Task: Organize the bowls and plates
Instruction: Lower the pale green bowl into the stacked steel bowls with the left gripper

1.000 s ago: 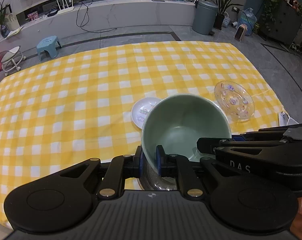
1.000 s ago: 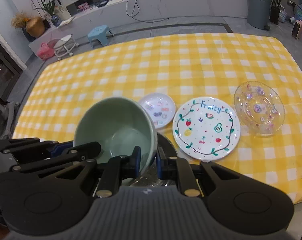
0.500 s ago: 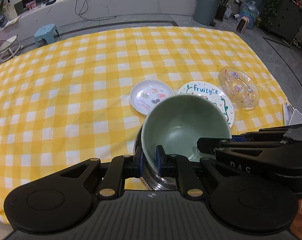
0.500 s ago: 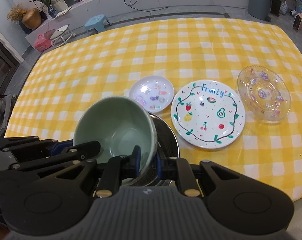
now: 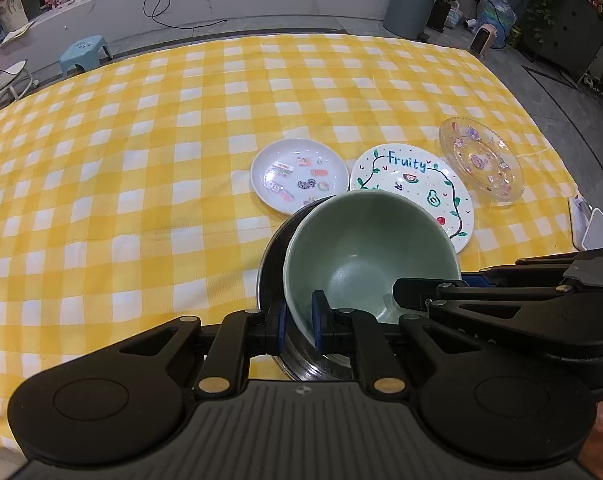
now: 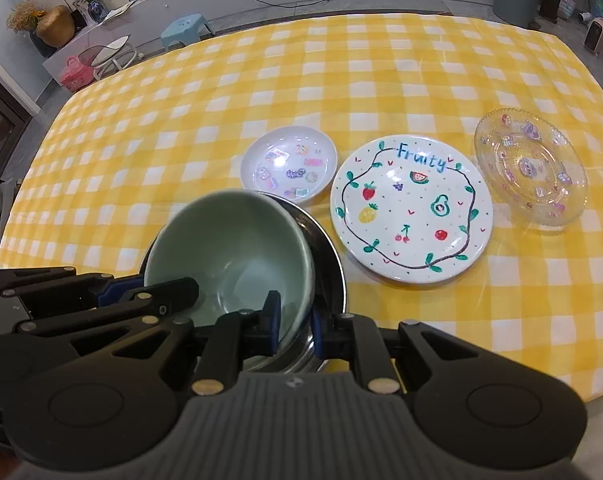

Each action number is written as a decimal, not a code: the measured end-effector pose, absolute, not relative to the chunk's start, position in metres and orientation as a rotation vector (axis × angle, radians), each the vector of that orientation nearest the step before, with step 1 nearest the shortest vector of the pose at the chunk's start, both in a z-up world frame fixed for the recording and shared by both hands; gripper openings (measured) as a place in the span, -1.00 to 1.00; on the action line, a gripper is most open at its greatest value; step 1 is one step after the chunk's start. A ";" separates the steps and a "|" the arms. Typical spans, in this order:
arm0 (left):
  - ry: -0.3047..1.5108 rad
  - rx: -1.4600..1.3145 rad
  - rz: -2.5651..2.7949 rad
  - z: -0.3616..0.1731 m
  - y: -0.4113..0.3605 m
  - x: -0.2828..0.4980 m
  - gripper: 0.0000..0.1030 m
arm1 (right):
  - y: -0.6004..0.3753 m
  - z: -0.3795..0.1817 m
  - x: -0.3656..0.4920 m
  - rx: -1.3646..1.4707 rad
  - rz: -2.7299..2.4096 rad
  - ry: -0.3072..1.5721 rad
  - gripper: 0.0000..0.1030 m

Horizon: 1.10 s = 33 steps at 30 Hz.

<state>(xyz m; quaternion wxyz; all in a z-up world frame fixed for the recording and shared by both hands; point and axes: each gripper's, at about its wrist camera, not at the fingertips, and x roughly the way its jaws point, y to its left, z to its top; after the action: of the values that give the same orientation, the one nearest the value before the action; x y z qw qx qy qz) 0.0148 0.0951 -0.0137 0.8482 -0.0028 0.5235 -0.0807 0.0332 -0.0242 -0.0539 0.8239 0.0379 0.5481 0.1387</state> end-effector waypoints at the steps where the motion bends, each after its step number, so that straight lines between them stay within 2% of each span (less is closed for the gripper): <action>1: 1.104 -0.005 -0.170 -0.014 0.095 0.015 -0.73 | -0.024 -0.054 0.034 0.080 0.295 1.167 -0.73; 4: 1.105 -0.006 -0.169 -0.014 0.096 0.015 -0.73 | -0.023 -0.053 0.034 0.079 0.299 1.170 -0.70; 8: 1.116 -0.022 -0.166 -0.014 0.097 0.016 -0.72 | -0.024 -0.053 0.034 0.100 0.304 1.170 -0.55; 19: 1.118 -0.006 -0.160 -0.013 0.096 0.016 -0.70 | -0.022 -0.051 0.030 0.039 0.307 1.154 -0.55; 33: 1.104 -0.006 -0.167 -0.001 0.099 0.016 -0.68 | -0.024 -0.044 0.030 0.040 0.340 1.152 -0.31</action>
<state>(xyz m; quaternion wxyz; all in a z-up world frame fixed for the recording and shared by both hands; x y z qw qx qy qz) 0.0164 0.0993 -0.0010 0.8481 -0.0029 0.5239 -0.0793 0.0301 -0.0237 -0.0443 0.8249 0.0187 0.5419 0.1599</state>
